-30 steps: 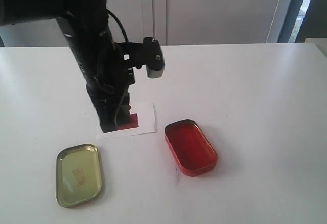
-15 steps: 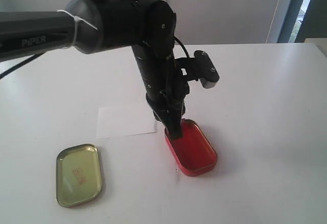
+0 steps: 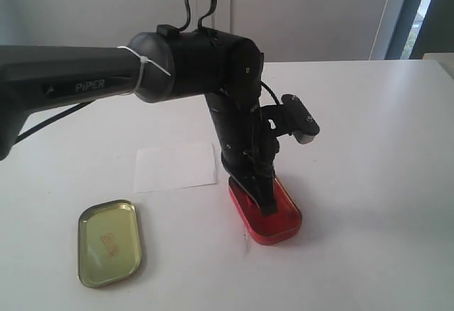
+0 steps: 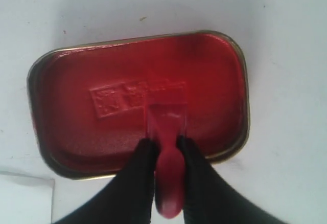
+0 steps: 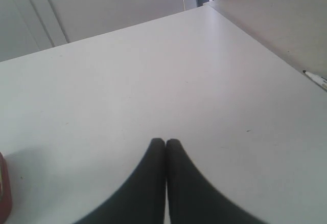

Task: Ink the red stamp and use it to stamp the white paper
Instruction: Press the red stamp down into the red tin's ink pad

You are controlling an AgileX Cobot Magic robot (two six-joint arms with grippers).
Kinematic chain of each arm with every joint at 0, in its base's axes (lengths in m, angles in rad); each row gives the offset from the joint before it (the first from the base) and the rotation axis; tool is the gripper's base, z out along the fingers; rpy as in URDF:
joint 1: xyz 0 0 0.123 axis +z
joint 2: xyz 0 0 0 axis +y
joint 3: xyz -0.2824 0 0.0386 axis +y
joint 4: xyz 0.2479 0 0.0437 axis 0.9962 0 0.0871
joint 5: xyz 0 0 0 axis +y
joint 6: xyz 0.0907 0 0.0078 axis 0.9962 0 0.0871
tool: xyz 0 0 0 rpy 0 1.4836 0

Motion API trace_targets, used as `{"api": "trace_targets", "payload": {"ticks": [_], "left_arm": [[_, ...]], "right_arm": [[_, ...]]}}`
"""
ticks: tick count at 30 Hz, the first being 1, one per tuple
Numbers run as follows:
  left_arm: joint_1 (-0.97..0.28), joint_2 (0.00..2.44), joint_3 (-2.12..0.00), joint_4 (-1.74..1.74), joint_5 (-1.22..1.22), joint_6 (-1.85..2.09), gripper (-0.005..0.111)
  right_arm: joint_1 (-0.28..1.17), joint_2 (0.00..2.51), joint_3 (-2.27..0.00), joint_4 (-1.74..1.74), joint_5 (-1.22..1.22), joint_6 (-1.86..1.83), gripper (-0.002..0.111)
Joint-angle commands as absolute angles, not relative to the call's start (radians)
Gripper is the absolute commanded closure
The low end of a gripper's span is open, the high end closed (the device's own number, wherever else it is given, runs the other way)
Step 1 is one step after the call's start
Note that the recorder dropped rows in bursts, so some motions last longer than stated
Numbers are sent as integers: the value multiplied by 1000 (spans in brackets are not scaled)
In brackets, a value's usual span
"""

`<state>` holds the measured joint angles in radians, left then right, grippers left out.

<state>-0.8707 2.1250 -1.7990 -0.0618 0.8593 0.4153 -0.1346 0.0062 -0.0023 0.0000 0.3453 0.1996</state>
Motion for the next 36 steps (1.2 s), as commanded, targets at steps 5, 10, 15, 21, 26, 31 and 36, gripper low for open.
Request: {"api": "trace_targets", "payload": {"ticks": [5,10,15,21,26,31,36], "left_arm": [[-880,2163,-1889,-59,925,358,107],[-880,2184,-1946,-55,970,337,107],[-880,2210,-1950,-55,972,333,107],[-880,2243,-1950,-55,956,328,107],[-880,2292,-1950,-59,930,311,107],[-889,2332,-1950,-62,928,311,107],[-891,2352,-1950,-60,944,311,107]], "right_arm": [[-139,0,0,0,342,199,108],[-139,0,0,0,342,199,108],[-139,0,0,0,342,199,108],[-139,0,0,0,342,199,108],[-139,0,0,0,342,199,108],[-139,0,0,0,342,199,108],[-139,0,0,0,342,199,108]]}}
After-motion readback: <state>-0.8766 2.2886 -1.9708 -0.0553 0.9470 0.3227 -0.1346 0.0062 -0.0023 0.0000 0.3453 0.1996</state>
